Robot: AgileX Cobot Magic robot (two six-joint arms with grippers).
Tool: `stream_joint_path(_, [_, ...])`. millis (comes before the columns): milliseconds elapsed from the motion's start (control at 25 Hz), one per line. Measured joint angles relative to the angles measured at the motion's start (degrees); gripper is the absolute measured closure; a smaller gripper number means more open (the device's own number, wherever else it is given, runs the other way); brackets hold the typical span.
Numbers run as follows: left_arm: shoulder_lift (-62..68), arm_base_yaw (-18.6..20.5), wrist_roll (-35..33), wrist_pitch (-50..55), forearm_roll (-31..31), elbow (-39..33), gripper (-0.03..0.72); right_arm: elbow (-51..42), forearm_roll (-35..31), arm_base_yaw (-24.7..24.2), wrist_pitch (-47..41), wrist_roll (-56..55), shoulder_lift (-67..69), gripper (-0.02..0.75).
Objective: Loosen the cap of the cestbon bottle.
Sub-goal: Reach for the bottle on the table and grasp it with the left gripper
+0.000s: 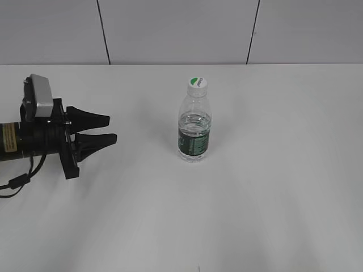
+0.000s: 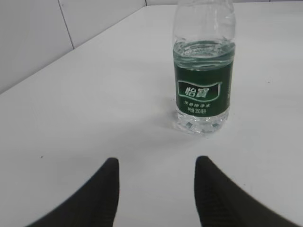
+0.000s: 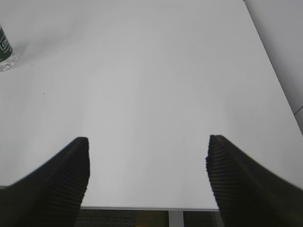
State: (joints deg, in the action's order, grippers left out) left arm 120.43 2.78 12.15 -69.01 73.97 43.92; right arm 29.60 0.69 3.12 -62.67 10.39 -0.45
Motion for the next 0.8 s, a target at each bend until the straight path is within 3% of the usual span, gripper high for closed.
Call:
stream_joint_path(280, [0.0, -4.5, 0.2, 0.0, -4.5, 0.0, 0.347, 0.0, 0.0, 0.0, 0.0, 0.0, 0.0, 0.153])
stream_joint_path(520, [0.7, -10.8, 0.7, -0.2, -11.9, 0.0, 0.186, 0.0, 0.0, 0.0, 0.0, 0.0, 0.0, 0.153])
stream_joint_path(800, [3.5, -16.9, 0.2, -0.2, -22.7, 0.0, 0.155, 0.0, 0.0, 0.0, 0.0, 0.0, 0.0, 0.153])
